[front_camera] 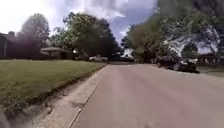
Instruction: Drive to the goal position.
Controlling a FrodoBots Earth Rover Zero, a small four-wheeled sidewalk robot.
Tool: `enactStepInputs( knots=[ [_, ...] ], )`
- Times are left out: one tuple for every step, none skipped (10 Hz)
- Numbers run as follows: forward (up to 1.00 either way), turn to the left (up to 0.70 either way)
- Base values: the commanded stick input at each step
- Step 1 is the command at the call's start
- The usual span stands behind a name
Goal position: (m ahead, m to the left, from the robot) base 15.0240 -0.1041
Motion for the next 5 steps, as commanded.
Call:
enactStepInputs(
  knots=[
    [1.00, 0.00],
    [1.00, 0.00],
    [1.00, 0.00],
    [1.00, 0.00],
    [1.00, 0.00]
  ],
)
